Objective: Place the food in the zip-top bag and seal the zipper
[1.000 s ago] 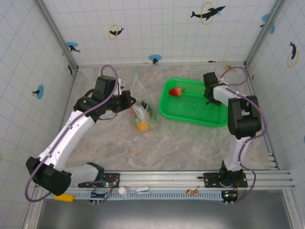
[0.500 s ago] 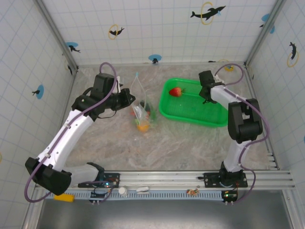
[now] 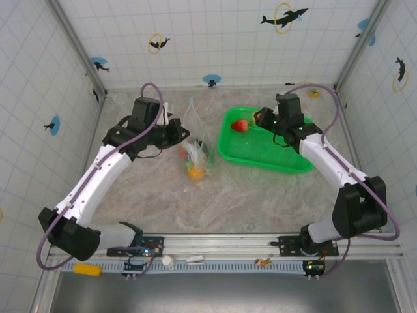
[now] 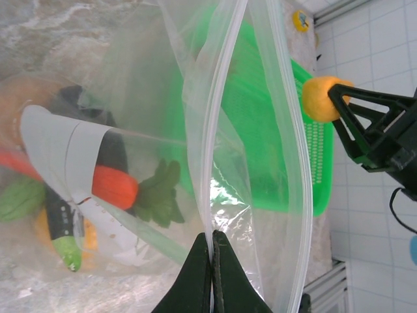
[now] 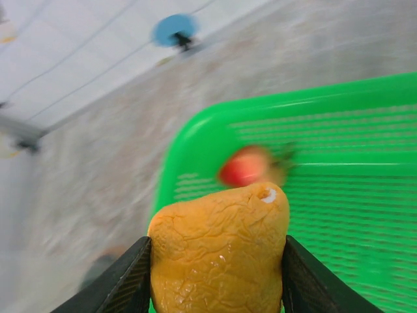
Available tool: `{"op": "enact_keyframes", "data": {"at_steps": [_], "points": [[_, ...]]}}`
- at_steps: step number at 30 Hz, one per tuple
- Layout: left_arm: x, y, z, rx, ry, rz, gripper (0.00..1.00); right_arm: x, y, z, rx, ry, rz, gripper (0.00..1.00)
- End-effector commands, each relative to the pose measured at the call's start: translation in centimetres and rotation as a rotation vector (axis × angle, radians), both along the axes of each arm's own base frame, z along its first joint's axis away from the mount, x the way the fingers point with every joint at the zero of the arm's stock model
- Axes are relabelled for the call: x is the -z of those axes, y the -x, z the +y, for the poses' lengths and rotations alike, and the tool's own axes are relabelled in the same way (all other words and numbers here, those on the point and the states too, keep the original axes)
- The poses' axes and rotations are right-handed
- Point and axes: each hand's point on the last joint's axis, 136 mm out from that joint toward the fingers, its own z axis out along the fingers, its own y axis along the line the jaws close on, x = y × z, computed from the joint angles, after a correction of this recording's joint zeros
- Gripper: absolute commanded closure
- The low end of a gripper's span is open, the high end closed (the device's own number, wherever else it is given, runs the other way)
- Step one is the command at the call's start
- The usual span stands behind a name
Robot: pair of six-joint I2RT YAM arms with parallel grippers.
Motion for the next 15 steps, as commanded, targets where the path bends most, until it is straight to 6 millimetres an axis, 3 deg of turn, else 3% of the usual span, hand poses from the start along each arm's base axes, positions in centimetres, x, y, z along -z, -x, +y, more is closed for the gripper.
{"op": "enact_keyframes", "data": {"at_steps": [1,4,10,12,15], "points": [[-1.2,-0.6,-1.1,0.011,0.083,0.001,1.0,-6.6,3.6,6.9,-0.314,-0.147,-0.152,0.53],[-1.3,-0.7,-1.5,0.012,0.104,0.011,1.0,-10.3,5.9,10.2,-0.451,-0.192,-0.211,0.53],[-1.8,-0.9,-1.7,0.007,0.116,0.016,1.0,-17.3,8.1,13.5,-0.601,-0.305,-0.325,0.53],[-2.1,-1.0,-1.6,0.004,0.117,0.012,1.0,-18.1,9.0,14.9,-0.66,-0.328,-0.318,0.52],[-2.8,-1.1,-1.6,0.005,0.11,-0.002,1.0,-17.4,9.8,16.8,-0.705,-0.316,-0.29,0.52]]}}
